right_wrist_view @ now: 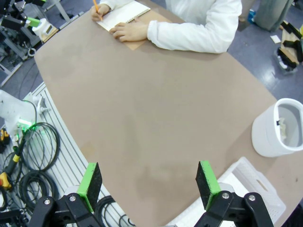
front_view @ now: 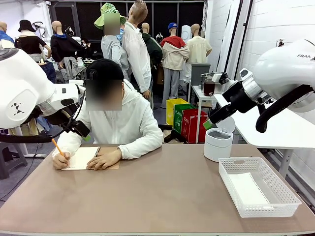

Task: Sort the paper based on its condition.
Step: If a person hands you a paper, place it in the Organizing basket , and if it's crumpled, put it in the Trash can.

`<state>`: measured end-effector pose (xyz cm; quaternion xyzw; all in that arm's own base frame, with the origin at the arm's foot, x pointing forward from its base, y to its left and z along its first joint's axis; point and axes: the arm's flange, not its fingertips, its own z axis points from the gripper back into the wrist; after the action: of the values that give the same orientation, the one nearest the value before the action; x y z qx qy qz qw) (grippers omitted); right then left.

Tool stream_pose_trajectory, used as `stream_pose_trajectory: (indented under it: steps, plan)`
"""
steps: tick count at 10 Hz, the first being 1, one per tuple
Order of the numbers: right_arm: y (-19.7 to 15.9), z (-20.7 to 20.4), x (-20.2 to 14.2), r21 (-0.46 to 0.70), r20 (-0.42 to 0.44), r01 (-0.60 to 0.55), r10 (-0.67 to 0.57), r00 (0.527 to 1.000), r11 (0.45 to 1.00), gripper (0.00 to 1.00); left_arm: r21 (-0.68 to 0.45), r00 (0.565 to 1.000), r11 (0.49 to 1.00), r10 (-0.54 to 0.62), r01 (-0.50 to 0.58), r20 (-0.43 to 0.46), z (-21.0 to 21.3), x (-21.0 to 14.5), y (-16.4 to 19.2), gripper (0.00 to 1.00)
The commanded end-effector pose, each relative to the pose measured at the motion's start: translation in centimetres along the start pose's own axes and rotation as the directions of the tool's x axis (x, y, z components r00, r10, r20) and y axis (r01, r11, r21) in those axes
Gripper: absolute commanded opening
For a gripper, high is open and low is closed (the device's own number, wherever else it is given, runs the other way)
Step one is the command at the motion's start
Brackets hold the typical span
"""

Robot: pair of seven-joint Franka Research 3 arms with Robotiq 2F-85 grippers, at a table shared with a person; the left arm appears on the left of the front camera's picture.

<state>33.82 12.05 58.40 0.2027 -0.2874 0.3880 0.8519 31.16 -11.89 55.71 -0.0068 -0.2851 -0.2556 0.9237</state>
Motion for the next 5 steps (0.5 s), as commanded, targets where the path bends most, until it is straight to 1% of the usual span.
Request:
stream_pose_trajectory:
  steps: [1,5]
  plan:
    - [0.23,-0.13,0.18,-0.014,0.007,0.013,-0.013,1.000,1.000,1.00,-0.005,1.000,1.000,0.004,-0.004,0.006,0.00,0.00,0.09,1.00]
    - [0.23,-0.13,0.18,-0.014,0.007,0.013,-0.013,1.000,1.000,1.00,-0.005,1.000,1.000,0.004,-0.004,0.006,0.00,0.00,0.09,1.00]
